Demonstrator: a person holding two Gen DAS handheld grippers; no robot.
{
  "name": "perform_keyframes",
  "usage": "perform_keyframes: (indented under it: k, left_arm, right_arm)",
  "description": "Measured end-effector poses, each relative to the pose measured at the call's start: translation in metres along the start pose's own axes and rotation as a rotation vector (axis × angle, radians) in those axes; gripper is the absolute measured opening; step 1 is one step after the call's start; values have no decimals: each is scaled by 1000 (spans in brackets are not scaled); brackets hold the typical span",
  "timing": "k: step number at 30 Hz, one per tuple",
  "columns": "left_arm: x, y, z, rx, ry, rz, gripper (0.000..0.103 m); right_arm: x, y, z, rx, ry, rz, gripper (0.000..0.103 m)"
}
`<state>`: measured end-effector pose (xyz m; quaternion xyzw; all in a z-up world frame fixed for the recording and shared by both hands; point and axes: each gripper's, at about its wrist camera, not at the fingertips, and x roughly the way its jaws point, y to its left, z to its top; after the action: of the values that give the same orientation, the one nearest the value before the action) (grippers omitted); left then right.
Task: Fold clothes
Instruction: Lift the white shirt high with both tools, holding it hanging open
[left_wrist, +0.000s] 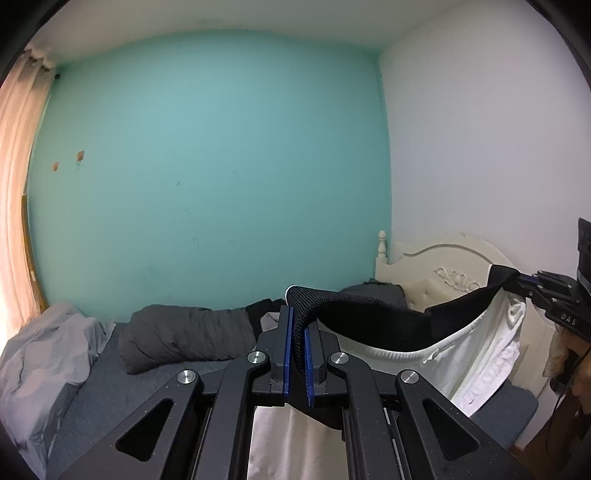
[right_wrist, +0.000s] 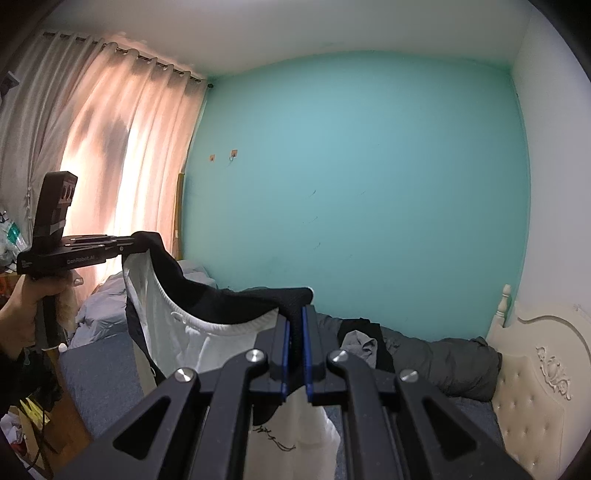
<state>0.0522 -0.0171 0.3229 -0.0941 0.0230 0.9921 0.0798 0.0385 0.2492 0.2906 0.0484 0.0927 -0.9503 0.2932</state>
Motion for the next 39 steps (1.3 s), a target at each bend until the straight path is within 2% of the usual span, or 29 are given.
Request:
perform_keyframes:
  k: [7,13,17,23,27,39]
  left_arm:
    - [-15,-15,-10,29,12,-22,5]
    - [-2,-11,-17,9,37,-20,5]
    - [30,-5,-24,-9,82,-17,5]
    - [106,8,-60,-35,188,-13,5]
    - [177,17,-102,-53,279,-10,5]
    - [417,42,-274,-112,582,-23,5]
  right_arm:
    - [-3,5,-9,27,29,-13,6]
    - [-2,1,-10,63,53,-13,6]
    - [10,-1,-20,47,84,-31,6]
    - [70,-26,-58,79,175,-39,6]
    - [128,-56,-99,130,250,-41,6]
    - [336,-166,-280,272,519,-67,6]
